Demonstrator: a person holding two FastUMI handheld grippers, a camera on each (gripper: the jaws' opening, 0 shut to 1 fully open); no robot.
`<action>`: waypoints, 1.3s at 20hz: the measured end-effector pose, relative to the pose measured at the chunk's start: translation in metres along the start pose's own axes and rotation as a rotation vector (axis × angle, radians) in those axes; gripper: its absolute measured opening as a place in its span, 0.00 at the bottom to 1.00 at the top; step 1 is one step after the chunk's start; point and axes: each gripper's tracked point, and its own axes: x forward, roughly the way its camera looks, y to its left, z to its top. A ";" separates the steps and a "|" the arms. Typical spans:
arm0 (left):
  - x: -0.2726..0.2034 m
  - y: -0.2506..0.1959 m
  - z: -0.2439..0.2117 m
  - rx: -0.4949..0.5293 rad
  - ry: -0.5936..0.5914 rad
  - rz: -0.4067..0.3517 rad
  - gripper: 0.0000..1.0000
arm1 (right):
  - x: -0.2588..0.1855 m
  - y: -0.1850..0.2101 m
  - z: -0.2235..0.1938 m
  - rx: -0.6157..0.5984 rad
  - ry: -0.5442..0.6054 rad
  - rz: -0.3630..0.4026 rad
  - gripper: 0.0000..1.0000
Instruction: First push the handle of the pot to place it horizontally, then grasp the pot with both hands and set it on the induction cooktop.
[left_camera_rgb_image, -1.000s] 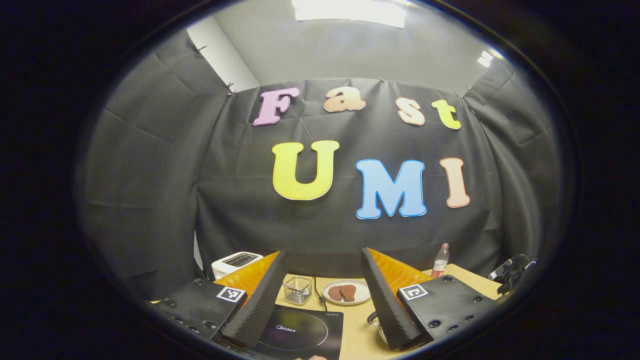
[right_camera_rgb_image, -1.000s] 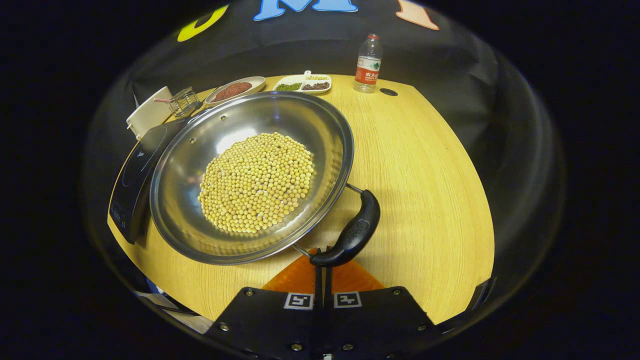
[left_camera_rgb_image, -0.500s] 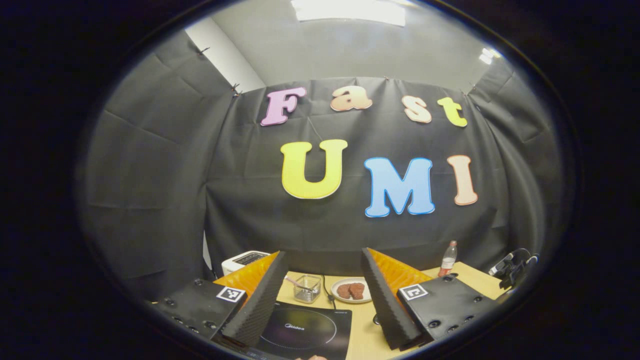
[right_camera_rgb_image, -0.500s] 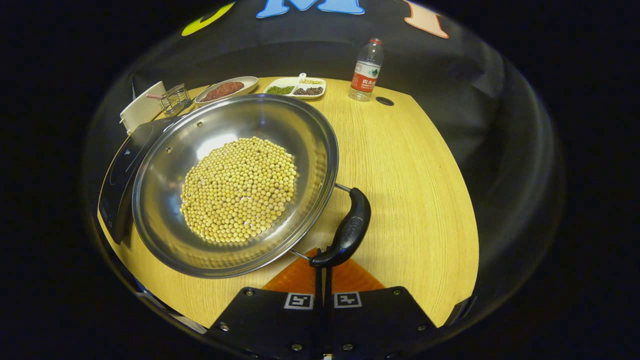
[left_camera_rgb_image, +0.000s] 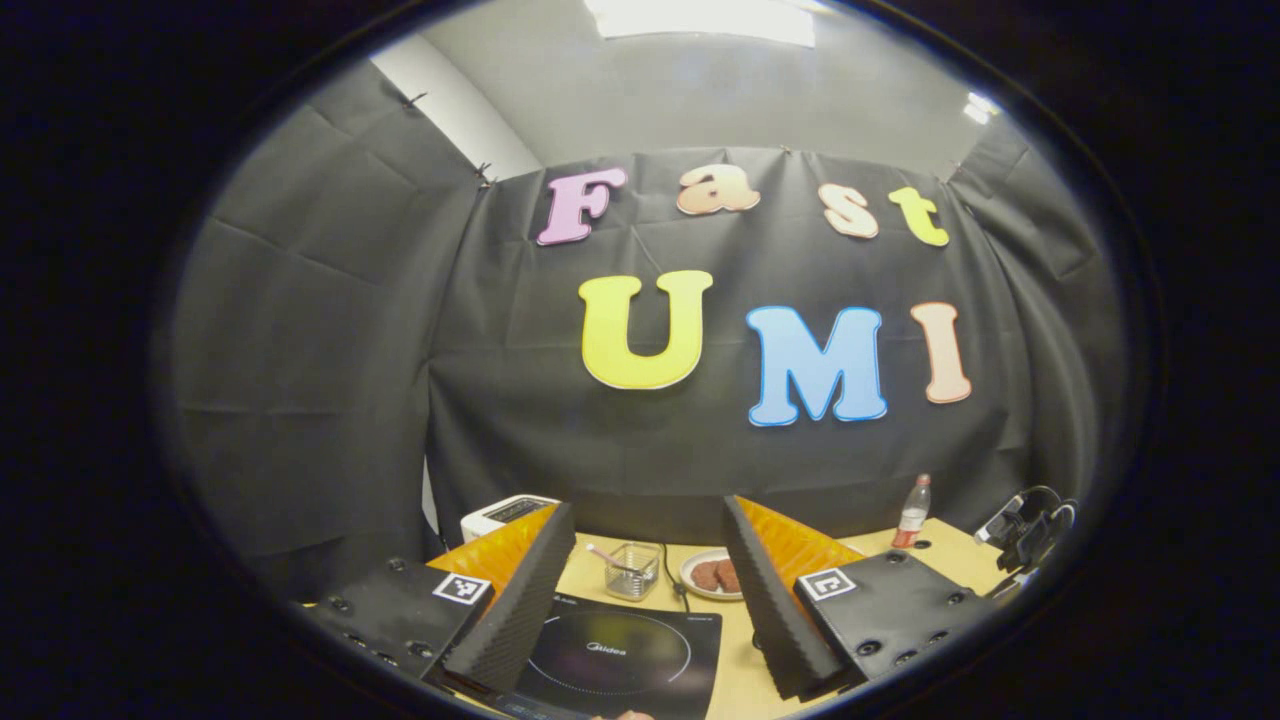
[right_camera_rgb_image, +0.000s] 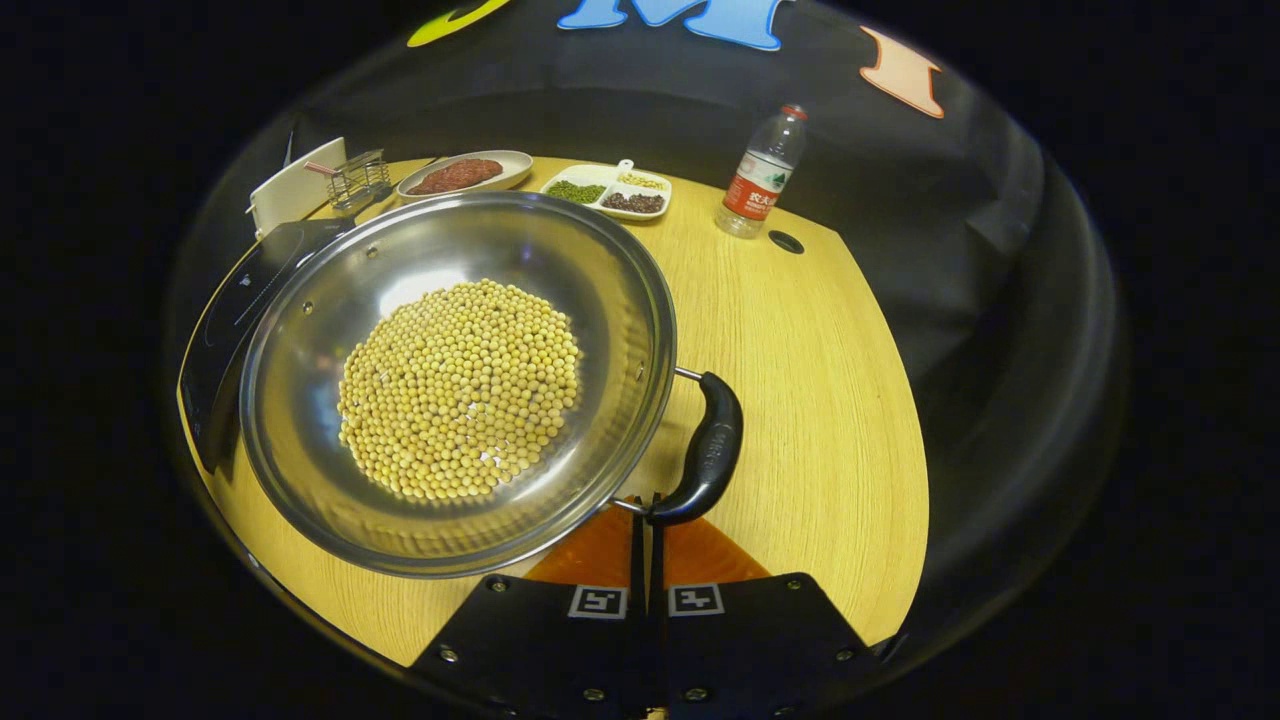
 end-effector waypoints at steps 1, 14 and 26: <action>0.001 0.002 -0.002 -0.001 0.004 0.003 0.96 | 0.002 -0.002 0.004 -0.023 -0.009 -0.018 0.01; 0.081 -0.029 -0.082 -0.012 0.154 -0.107 0.94 | -0.014 -0.032 0.024 0.180 -0.045 -0.071 0.56; 0.131 -0.107 -0.171 -0.011 0.393 -0.315 0.96 | -0.058 -0.064 0.099 0.472 -0.366 -0.101 0.98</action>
